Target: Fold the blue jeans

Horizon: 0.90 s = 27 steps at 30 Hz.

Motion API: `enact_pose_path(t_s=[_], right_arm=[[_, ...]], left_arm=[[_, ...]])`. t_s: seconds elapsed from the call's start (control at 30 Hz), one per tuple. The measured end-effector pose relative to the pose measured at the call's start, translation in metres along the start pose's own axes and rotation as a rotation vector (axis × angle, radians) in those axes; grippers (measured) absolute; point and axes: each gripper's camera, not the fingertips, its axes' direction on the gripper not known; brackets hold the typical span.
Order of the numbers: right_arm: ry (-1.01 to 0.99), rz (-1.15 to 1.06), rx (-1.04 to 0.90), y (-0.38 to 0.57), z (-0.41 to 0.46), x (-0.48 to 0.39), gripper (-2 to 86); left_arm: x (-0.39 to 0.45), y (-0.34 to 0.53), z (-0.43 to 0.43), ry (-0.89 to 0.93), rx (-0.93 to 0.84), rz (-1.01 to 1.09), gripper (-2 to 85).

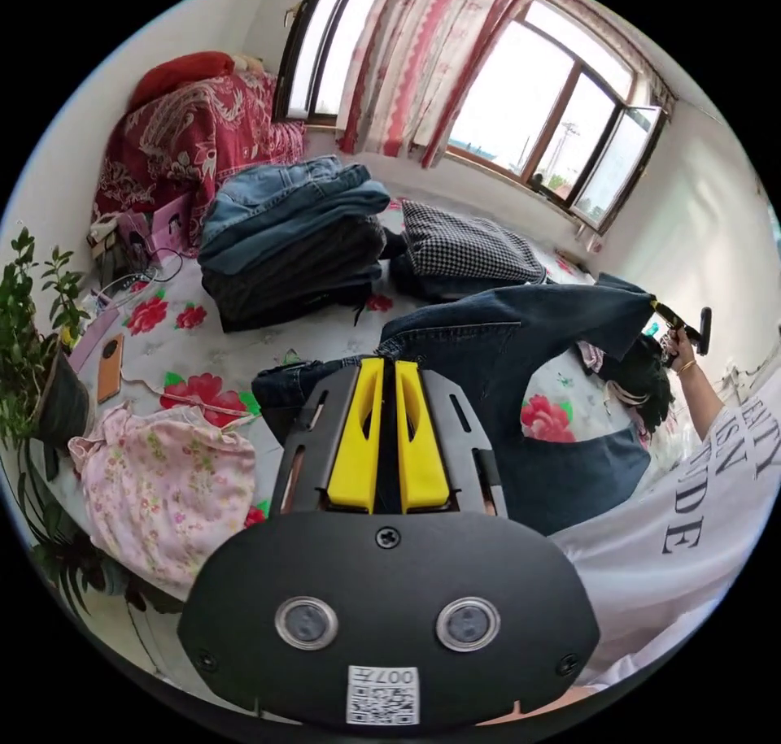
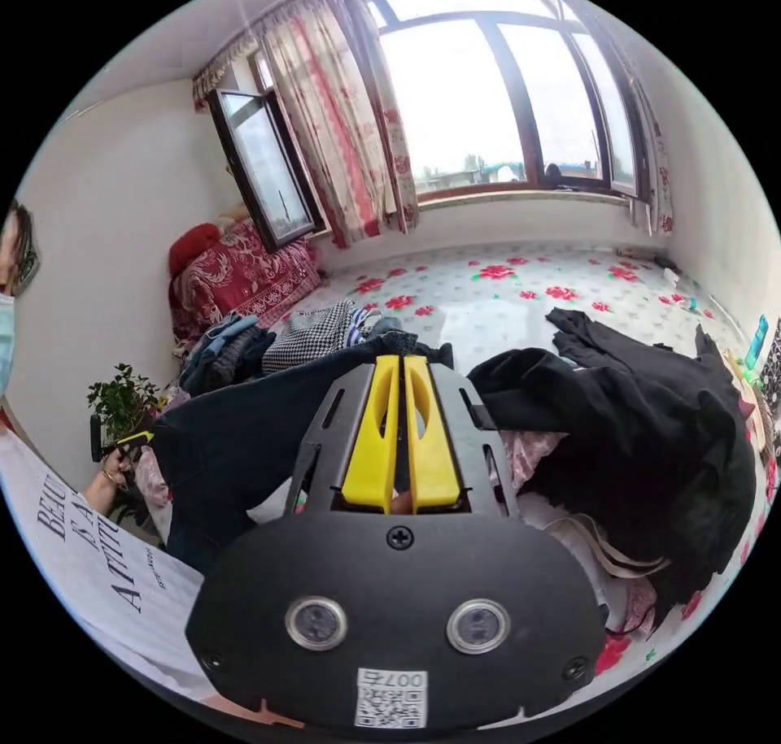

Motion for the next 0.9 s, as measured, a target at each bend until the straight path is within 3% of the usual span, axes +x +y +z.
enact_pose_path(t_s=[0.17,0.33,0.43,0.57,0.7,0.9], right_arm=[[0.123,0.067,-0.114,0.106,-0.141,0.047,0.0],[0.184,0.406,-0.469,0.263,-0.164,0.130,1.5],[0.195,0.511,-0.451,0.303,-0.194,0.158,4.1],[0.186,0.482,-0.361,0.275,-0.219,0.187,7.1],[0.168,0.377,-0.375,0.230,-0.191,0.205,8.5],[0.267,0.359,-0.551,0.187,-0.106,0.273,8.5]], left_arm=[[0.057,0.078,-0.039,-0.015,-0.172,0.091,0.1],[0.069,0.190,-0.002,-0.007,-0.489,-0.076,-0.2],[0.067,0.225,-0.008,0.005,-0.558,-0.164,0.6],[0.055,0.218,-0.041,0.032,-0.519,-0.210,5.4],[0.033,0.203,-0.069,0.048,-0.436,-0.304,7.6],[0.025,0.180,-0.087,0.060,-0.370,-0.383,9.5]])
